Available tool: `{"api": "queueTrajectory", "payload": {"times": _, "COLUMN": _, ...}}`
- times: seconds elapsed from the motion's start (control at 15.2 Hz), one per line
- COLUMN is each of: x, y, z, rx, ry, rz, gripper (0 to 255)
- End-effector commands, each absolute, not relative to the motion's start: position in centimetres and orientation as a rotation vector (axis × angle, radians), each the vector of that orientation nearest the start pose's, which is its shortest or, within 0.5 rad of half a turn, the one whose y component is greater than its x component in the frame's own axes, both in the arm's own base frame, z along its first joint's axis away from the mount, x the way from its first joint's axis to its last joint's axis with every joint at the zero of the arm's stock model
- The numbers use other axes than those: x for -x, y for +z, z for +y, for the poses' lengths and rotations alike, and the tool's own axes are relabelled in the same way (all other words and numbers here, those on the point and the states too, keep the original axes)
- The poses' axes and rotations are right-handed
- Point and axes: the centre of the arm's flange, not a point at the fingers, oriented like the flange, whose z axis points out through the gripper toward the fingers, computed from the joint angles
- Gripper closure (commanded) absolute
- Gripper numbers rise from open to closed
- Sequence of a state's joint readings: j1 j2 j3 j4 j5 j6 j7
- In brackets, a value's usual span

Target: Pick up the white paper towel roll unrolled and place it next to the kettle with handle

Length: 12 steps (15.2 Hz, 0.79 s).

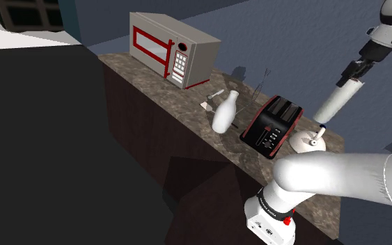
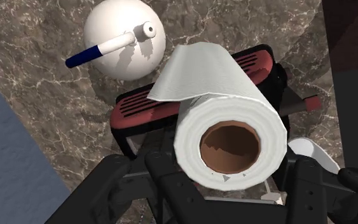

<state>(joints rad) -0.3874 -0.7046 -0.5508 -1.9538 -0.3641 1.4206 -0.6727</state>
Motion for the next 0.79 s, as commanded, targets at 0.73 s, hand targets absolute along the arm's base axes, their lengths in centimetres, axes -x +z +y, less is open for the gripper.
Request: {"api": "queueTrajectory", "payload": {"times": 0.73, "x": 5.8, "y": 68.6, "z": -42.4, "rx": 3.180, "ry": -0.079, "rz": 0.378, "gripper": 255}}
